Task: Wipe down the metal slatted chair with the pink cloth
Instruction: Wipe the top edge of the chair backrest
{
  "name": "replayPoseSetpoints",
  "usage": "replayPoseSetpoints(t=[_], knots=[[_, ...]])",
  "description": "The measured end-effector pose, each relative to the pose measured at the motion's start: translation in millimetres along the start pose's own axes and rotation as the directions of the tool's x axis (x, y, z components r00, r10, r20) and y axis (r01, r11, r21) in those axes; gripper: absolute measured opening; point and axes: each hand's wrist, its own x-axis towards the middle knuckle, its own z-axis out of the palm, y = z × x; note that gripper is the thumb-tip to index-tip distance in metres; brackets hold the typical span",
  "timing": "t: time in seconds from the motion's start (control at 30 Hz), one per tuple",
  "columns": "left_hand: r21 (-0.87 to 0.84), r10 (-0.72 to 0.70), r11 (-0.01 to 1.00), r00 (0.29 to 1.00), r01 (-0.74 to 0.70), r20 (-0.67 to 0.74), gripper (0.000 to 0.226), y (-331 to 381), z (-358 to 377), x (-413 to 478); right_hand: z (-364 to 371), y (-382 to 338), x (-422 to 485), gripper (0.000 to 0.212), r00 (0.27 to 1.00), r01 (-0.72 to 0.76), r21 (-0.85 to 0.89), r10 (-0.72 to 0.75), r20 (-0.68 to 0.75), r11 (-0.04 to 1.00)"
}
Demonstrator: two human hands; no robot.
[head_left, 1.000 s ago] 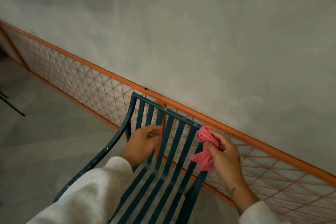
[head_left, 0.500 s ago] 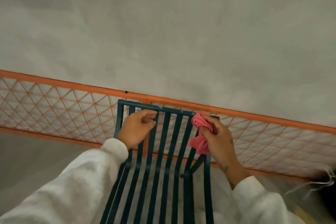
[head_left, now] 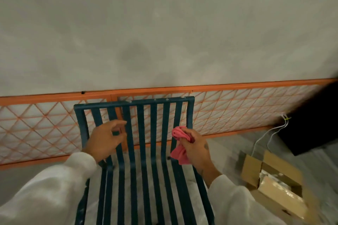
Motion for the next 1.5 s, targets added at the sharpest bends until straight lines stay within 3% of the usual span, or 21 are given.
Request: replayPoseSetpoints(t=[0.23, 0.47, 0.6, 0.8, 0.97, 1.1, 1.2, 1.3, 1.4, 1.5], knots=[[0.158, 0.081, 0.984, 0.996, -0.087, 0.044, 0.042, 22.2, 29.4, 54.8, -28.9, 31.3, 84.7, 0.026, 0.975, -0.083, 0.147, 0.111, -0.192, 0.986], [0.202, 0.104, 0.974, 0.994, -0.106, 0.023, 0.046, 52.2, 58.4, 129.5, -39.2, 20.7, 176.5, 0.035, 0.955, 0.03, 0.029, -0.02, -0.295, 0.999], [0.366, 0.171, 0.917, 0.985, -0.161, 0.006, 0.041, 45.2, 63.7, 158.1, -29.5, 30.8, 203.5, 0.035, 0.962, 0.097, -0.058, -0.108, -0.249, 0.994], [0.433, 0.171, 0.889, 0.985, -0.151, -0.007, 0.041, 27.6, 63.1, 177.0, -18.4, 56.8, 206.3, 0.033, 0.951, 0.153, -0.037, -0.157, -0.267, 0.988], [0.446, 0.151, 0.888, 0.988, -0.117, -0.042, 0.041, 20.3, 61.9, 183.5, -13.5, 74.7, 193.5, 0.029, 0.954, 0.104, 0.012, -0.097, -0.283, 0.994], [0.428, 0.177, 0.893, 0.983, -0.141, -0.045, 0.038, 18.3, 60.4, 188.2, -20.1, 71.4, 198.4, 0.022, 0.967, -0.029, 0.102, 0.054, -0.25, 0.994], [0.403, 0.177, 0.904, 0.983, -0.142, -0.051, 0.037, 16.2, 58.1, 191.7, -27.9, 34.1, 205.2, 0.03, 0.971, 0.068, 0.208, -0.017, -0.238, 0.976], [0.358, 0.155, 0.925, 0.986, -0.124, -0.059, 0.037, 14.2, 57.0, 194.3, -25.5, 9.6, 216.6, 0.037, 0.965, 0.131, 0.033, -0.12, -0.234, 0.991], [0.352, 0.148, 0.929, 0.986, -0.111, -0.081, 0.036, 15.7, 58.6, 194.1, -9.3, 10.8, 218.8, 0.039, 0.981, 0.061, -0.172, -0.091, -0.174, 0.983], [0.357, 0.157, 0.927, 0.982, -0.111, -0.102, 0.036, 16.5, 61.7, 194.2, 18.6, 12.8, 211.0, 0.04, 0.973, 0.145, -0.261, -0.185, -0.134, 0.954]])
